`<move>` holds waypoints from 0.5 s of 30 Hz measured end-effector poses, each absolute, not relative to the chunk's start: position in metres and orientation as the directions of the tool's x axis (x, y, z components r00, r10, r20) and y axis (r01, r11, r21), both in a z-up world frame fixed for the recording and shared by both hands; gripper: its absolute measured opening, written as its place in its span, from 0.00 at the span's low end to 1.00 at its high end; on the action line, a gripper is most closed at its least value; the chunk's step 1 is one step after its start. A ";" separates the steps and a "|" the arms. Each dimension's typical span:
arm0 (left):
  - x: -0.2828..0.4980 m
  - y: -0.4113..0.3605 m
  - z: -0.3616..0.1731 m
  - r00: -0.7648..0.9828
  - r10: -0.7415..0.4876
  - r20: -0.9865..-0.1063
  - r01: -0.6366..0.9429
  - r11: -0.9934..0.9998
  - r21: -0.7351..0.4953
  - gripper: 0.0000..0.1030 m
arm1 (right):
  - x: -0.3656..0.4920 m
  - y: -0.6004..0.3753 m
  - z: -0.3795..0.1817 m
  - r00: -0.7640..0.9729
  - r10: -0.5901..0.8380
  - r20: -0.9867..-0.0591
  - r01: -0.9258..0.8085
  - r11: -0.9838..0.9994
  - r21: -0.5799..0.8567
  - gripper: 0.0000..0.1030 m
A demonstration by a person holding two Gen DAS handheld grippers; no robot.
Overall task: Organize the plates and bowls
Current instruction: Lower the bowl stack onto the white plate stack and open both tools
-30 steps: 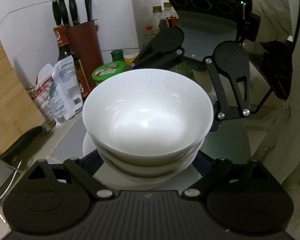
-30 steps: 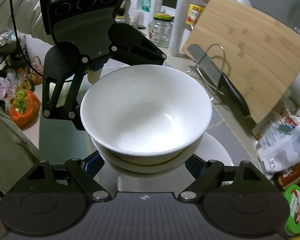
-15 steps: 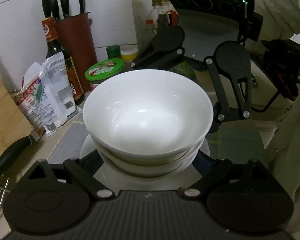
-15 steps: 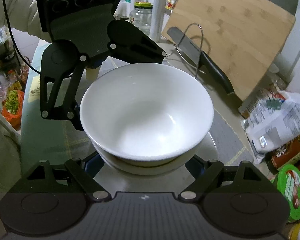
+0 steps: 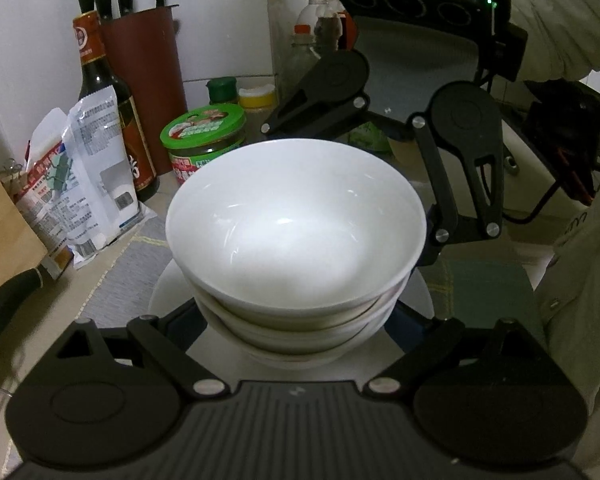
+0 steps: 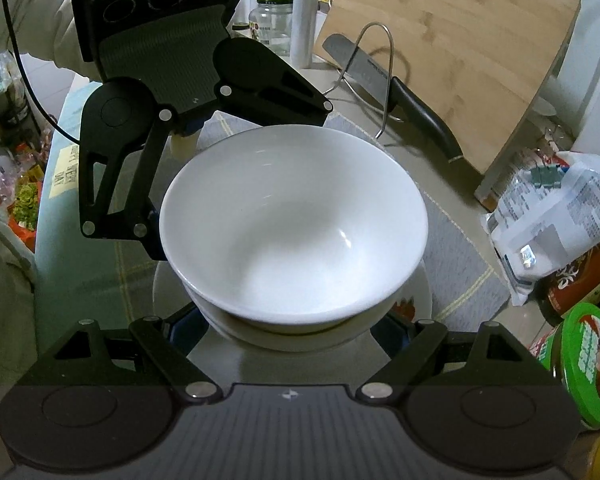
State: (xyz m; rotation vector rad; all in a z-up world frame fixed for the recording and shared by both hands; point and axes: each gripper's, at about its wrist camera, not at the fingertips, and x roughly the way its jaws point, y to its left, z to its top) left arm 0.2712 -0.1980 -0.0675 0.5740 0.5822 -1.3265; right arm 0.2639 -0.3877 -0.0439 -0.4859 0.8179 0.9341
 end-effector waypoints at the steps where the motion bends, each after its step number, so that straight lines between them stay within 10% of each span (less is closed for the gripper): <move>1: 0.271 -0.198 -0.068 0.145 -0.715 -0.684 0.987 0.150 0.053 0.91 | 0.264 -0.388 -0.044 0.336 0.510 -0.792 -0.852 0.524 -0.025 0.88; 15: 0.276 -0.195 -0.072 0.159 -0.723 -0.673 0.983 0.180 0.039 0.98 | 0.264 -0.386 -0.045 0.373 0.495 -0.785 -0.841 0.537 -0.060 1.00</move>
